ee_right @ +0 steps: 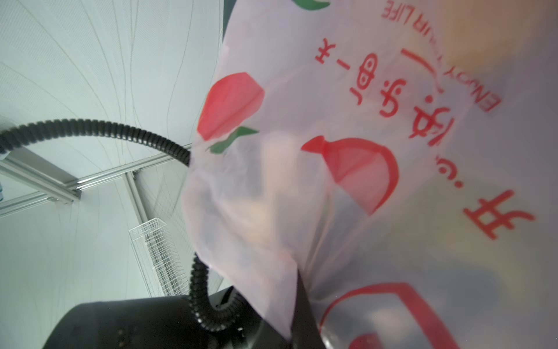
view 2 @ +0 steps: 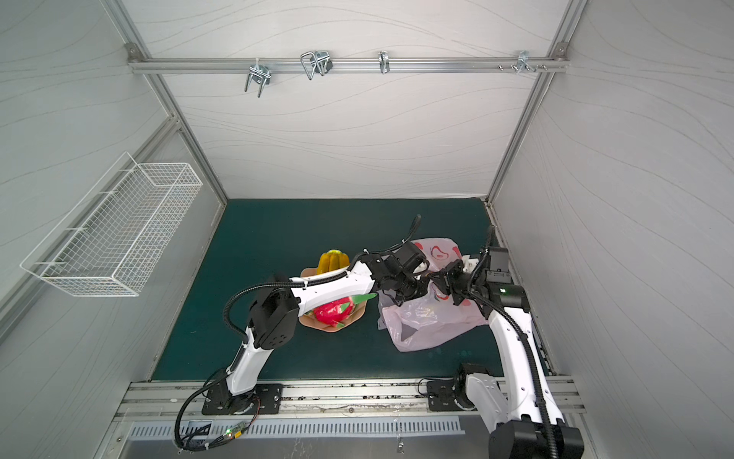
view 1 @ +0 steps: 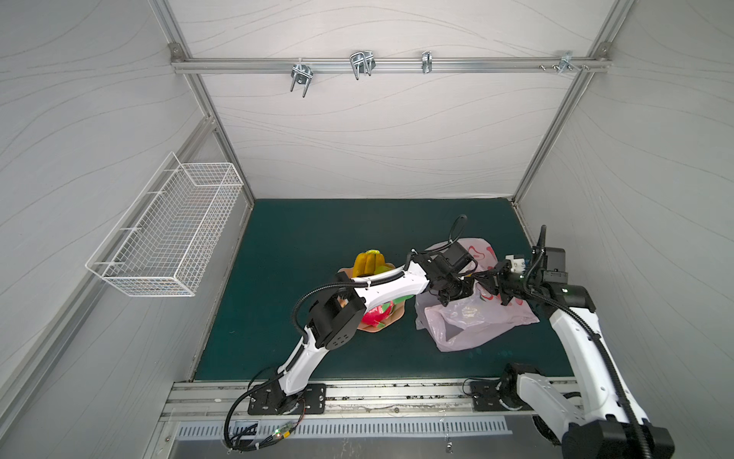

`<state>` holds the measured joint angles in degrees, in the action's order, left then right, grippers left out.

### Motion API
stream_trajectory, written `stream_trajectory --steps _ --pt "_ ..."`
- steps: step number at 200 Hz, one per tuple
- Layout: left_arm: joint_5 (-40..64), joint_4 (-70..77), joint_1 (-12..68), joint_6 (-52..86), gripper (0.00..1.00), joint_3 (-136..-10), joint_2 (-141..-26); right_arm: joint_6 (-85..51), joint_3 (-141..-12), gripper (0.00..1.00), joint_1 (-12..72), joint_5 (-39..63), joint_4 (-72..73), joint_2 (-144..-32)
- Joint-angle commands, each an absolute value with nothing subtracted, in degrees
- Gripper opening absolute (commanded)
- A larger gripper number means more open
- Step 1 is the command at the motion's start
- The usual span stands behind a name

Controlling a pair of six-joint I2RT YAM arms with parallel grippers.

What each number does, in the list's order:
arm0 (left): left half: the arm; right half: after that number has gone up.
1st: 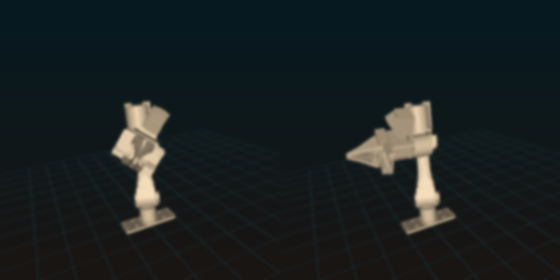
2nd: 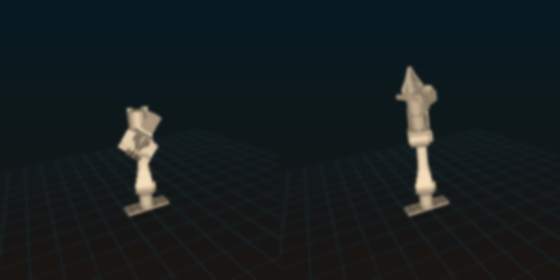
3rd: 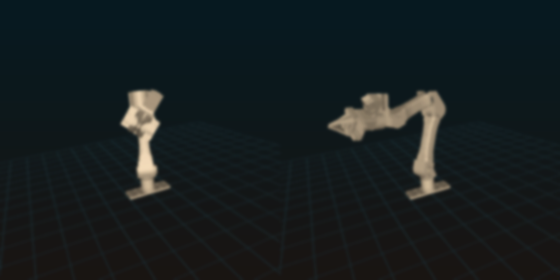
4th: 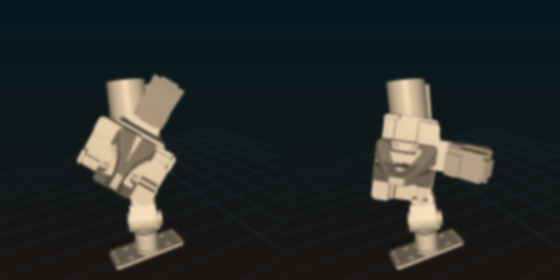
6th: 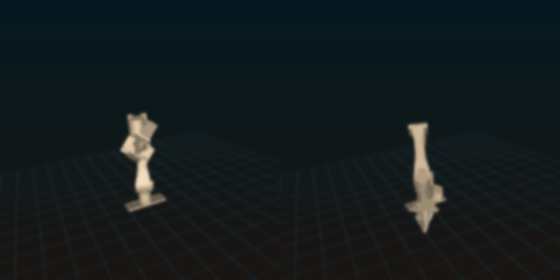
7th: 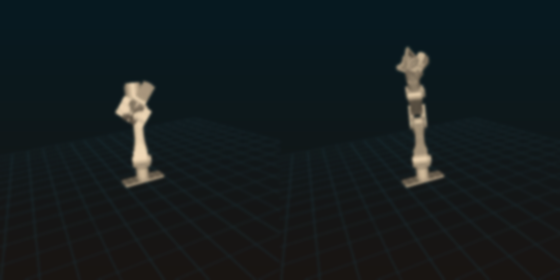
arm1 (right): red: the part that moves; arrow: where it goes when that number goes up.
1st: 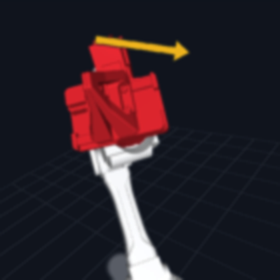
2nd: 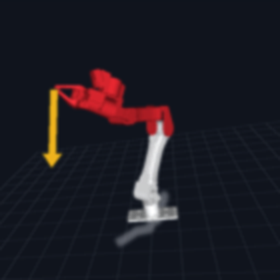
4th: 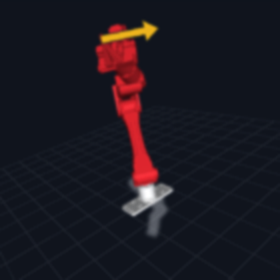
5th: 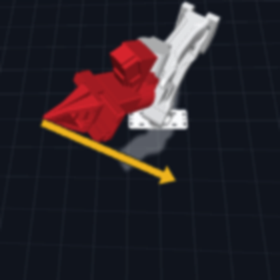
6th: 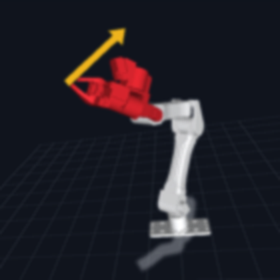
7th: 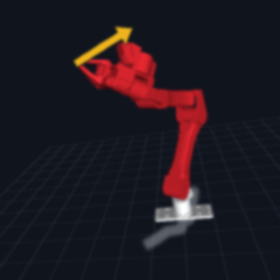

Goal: Place the fruits into the plastic bag
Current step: Place the fruit in the plastic bag.

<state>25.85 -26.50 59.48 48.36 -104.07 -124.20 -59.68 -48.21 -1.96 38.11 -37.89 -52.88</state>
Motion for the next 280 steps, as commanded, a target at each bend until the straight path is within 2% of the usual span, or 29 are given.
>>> stream_trajectory --steps 1,21,47,59,80,115,126,189,280 --pt "29.1 -20.2 61.4 52.4 0.33 -104.2 -127.0 -62.8 -47.5 0.0 -1.5 41.7 -34.0 -52.6" --pt "28.7 -20.7 61.4 53.7 0.42 -104.7 -127.7 -63.8 -46.8 0.0 -1.5 41.7 -33.3 -52.1" --pt "28.4 -21.3 61.5 54.8 0.64 -104.7 -127.9 -65.3 -45.9 0.0 -1.4 41.3 -32.0 -51.4" --pt "28.0 -22.4 61.4 55.1 0.7 -104.7 -127.6 -65.4 -46.0 0.0 -1.4 41.3 -32.1 -51.6" --pt "27.1 -23.6 60.9 55.0 0.77 -103.5 -126.0 -65.3 -46.3 0.0 -1.4 41.4 -32.4 -51.6" --pt "24.8 -27.6 59.3 53.2 0.81 -101.1 -122.4 -65.0 -46.4 0.0 -1.4 41.2 -33.2 -51.3" --pt "24.1 -29.0 58.9 52.2 0.89 -100.6 -121.2 -65.0 -46.4 0.0 -1.4 41.0 -33.4 -51.1" --pt "19.7 -36.6 58.4 45.0 0.89 -98.7 -113.7 -63.9 -47.3 0.0 -1.5 39.8 -36.4 -50.3" --pt "4.2 -57.0 57.6 37.9 0.87 -98.3 -105.1 -62.5 -48.6 0.0 -1.5 38.1 -39.1 -50.6"
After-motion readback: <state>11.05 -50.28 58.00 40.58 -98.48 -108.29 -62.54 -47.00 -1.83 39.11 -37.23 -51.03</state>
